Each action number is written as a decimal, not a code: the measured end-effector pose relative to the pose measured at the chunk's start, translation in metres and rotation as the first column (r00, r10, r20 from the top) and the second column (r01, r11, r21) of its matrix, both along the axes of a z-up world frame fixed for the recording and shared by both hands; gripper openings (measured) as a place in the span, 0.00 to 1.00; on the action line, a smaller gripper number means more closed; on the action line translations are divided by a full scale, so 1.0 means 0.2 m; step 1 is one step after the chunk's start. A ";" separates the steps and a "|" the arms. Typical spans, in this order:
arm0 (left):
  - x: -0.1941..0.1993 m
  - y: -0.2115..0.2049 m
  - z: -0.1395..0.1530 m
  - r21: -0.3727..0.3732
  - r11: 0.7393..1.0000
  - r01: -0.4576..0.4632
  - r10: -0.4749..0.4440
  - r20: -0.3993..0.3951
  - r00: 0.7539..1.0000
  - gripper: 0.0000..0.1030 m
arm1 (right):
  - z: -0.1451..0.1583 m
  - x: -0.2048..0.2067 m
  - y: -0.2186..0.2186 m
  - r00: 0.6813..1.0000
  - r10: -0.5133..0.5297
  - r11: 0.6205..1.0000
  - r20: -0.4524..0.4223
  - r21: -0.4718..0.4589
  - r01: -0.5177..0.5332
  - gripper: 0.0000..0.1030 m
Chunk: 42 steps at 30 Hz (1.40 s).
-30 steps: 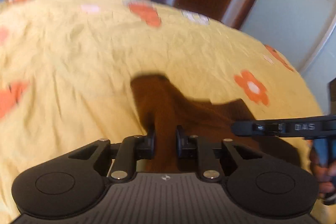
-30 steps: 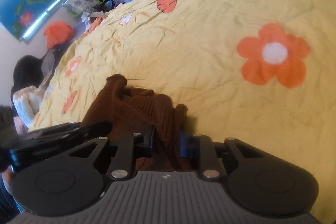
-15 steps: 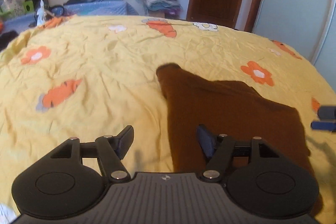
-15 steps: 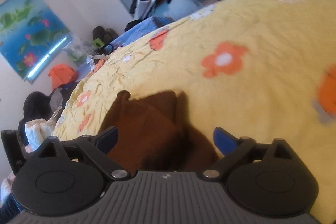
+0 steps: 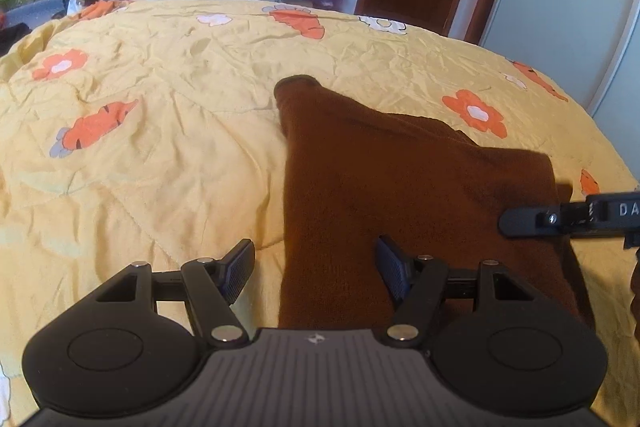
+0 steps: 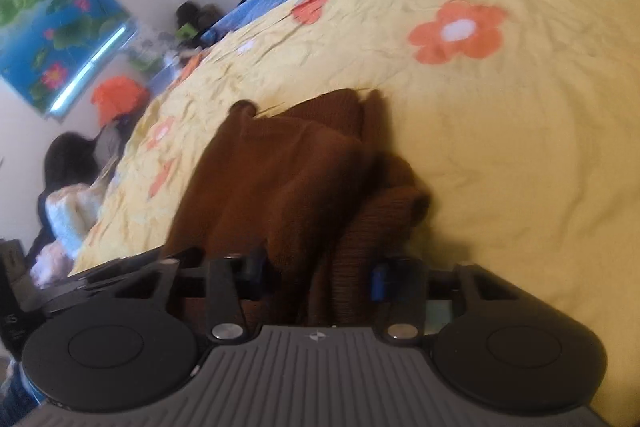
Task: Fold small clothes
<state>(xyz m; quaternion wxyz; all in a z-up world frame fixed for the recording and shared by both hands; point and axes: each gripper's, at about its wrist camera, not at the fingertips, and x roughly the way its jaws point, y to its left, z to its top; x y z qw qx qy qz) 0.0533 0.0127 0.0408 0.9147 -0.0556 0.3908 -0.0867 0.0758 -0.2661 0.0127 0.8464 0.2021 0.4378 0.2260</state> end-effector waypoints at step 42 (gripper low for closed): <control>-0.56 -0.04 -0.06 0.198 0.974 0.114 -0.134 0.093 0.987 0.10 | 0.08 -0.48 0.07 0.986 0.160 0.969 0.047 -0.199 -0.147 0.15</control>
